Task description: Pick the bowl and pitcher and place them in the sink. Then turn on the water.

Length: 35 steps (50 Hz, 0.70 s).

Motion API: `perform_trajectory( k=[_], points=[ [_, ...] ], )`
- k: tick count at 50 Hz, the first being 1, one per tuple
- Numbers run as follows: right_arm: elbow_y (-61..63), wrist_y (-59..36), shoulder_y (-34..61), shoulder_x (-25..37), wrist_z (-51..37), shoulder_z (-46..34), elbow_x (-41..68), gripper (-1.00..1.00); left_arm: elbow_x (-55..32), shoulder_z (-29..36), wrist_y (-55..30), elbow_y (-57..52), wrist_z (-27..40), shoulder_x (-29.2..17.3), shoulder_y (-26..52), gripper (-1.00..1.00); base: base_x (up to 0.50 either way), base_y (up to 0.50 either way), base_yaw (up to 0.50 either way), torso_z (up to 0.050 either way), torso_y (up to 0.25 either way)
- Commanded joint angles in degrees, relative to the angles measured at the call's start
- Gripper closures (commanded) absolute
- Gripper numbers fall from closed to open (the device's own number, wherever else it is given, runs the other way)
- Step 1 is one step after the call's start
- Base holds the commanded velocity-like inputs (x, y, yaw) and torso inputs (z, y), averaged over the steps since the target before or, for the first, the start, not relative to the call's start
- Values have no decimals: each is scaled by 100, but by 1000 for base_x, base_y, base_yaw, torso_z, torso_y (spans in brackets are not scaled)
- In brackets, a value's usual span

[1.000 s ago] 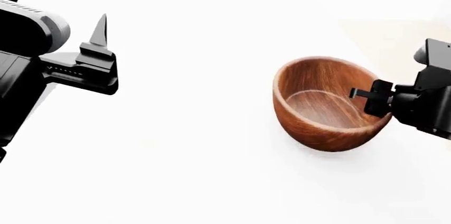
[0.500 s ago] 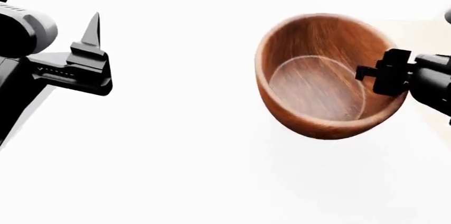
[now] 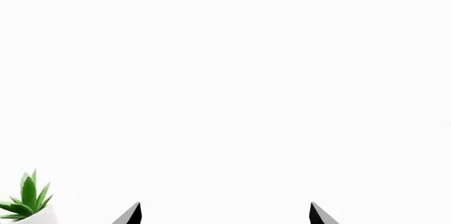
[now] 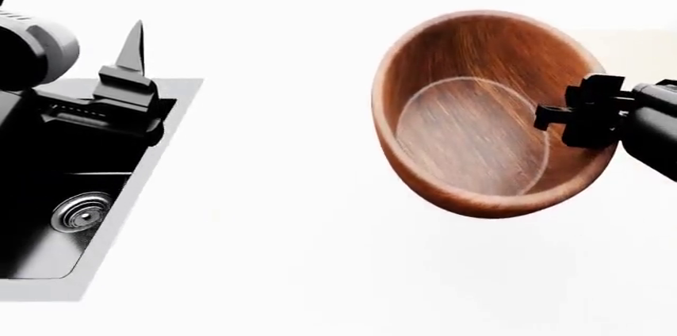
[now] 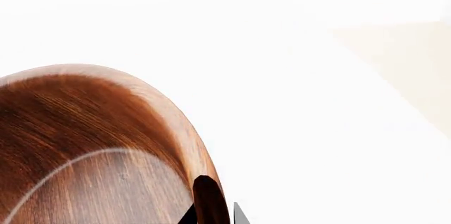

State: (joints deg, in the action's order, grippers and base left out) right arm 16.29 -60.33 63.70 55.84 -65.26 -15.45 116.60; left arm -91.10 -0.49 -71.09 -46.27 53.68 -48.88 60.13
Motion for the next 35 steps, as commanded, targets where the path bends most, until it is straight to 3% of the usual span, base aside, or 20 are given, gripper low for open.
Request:
perform_trajectory(
  k=[1,35],
  points=[
    [111,49,18,38,-75,37,2,100,-6,-2,43,-18,8,-52,-35,-100,0,500,0,0,0],
    [129,110,43,52,-28,-69,-42,100,49,61,153,-10,-44,-119,-84,-100,0,500,0,0,0]
  ],
)
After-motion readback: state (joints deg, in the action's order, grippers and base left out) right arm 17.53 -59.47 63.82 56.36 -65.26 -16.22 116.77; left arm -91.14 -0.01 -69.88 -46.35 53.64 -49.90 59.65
